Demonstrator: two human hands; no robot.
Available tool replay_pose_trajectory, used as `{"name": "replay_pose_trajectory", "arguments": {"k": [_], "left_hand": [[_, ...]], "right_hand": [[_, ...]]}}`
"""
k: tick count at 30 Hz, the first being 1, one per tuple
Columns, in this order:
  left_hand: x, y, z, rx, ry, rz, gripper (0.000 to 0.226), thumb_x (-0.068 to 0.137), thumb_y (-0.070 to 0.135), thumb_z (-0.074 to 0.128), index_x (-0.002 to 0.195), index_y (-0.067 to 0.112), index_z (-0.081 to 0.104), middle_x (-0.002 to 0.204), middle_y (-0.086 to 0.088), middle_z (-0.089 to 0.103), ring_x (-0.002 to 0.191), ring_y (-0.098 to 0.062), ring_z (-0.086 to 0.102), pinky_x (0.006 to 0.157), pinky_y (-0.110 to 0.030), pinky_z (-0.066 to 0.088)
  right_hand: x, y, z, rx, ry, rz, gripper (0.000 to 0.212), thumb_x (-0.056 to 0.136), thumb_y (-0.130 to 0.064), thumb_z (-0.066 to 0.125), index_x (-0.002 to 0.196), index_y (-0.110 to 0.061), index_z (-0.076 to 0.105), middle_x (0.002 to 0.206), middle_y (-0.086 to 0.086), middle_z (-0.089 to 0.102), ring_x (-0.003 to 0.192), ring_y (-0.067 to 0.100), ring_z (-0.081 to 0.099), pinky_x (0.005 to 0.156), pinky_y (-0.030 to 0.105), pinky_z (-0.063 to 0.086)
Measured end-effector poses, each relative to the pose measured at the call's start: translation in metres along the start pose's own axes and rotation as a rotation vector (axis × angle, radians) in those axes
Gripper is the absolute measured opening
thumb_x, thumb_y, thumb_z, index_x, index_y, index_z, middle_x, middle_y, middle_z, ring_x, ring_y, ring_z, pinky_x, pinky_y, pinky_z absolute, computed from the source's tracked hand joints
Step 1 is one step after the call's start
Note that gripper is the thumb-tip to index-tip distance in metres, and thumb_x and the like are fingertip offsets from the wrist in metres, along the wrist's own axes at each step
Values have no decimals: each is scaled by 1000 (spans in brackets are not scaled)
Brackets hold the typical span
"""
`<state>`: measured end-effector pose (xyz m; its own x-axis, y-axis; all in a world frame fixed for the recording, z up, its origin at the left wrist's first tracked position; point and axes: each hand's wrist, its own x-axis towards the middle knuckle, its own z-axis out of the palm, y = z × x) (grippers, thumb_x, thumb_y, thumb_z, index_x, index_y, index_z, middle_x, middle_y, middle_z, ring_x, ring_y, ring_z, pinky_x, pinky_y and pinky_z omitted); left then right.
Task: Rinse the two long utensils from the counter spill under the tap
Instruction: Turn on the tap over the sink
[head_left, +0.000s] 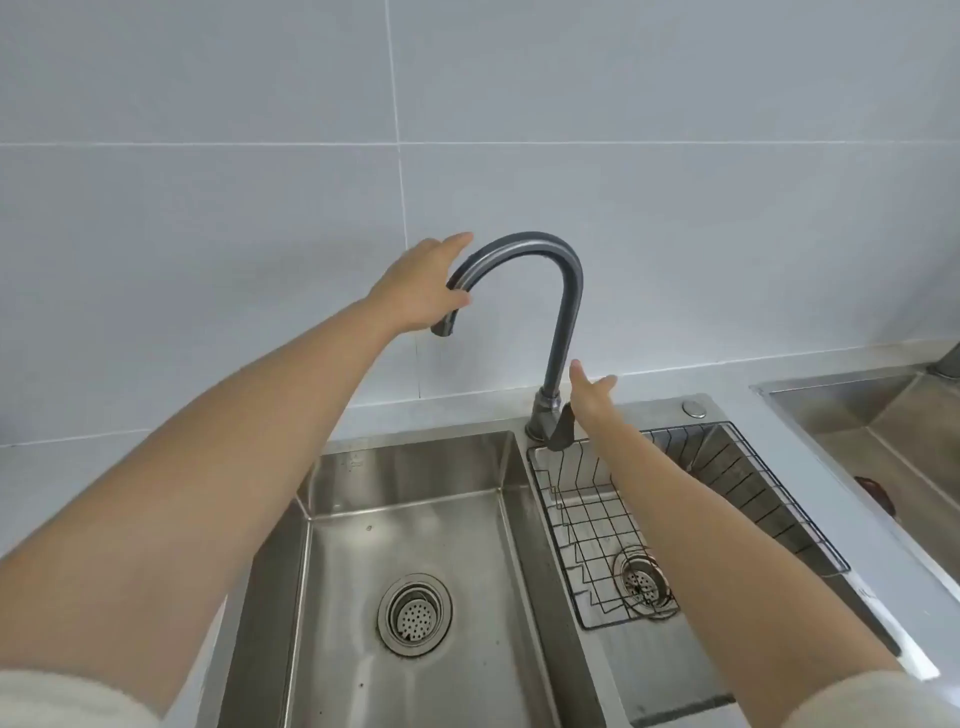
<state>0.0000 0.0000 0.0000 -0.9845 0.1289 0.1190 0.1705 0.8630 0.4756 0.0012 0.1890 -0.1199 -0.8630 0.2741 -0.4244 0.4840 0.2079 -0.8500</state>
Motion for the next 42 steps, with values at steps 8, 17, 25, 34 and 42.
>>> {"name": "replay_pose_trajectory", "arguments": {"k": [8,17,25,34,42], "left_hand": [[14,5,0,-32,-11,60,48,83,0,60,127,19,53,111,-17,63,91,-26,56,91,-32,44],[14,4,1,-32,-1,46,52,83,5,62,129,26,51,109,-13,65,93,-27,59,90,-32,45],[12,7,0,-9,-11,38,52,84,6,62,130,25,50,111,-14,64,99,-30,60,93,-36,45],[10,8,-1,-5,-8,35,50,84,6,62,130,22,51,113,-15,64,98,-30,60,97,-37,45],[10,8,-2,-18,-12,37,51,83,5,63,130,23,51,113,-16,65,86,-20,53,96,-37,45]], "right_hand": [[22,6,-3,386,-156,267,46,100,-36,33,136,-8,38,135,10,47,124,30,49,104,38,42],[44,10,11,427,-81,326,40,100,-31,30,71,-5,43,64,4,36,65,21,43,68,28,40],[54,13,16,163,-70,298,27,92,2,40,67,-6,32,69,8,34,92,25,40,95,33,43],[58,21,14,240,13,286,27,94,3,28,69,-4,36,70,8,35,66,22,41,68,30,39],[60,25,14,276,-7,306,25,91,8,30,70,-4,36,71,9,35,65,22,40,77,31,38]]}}
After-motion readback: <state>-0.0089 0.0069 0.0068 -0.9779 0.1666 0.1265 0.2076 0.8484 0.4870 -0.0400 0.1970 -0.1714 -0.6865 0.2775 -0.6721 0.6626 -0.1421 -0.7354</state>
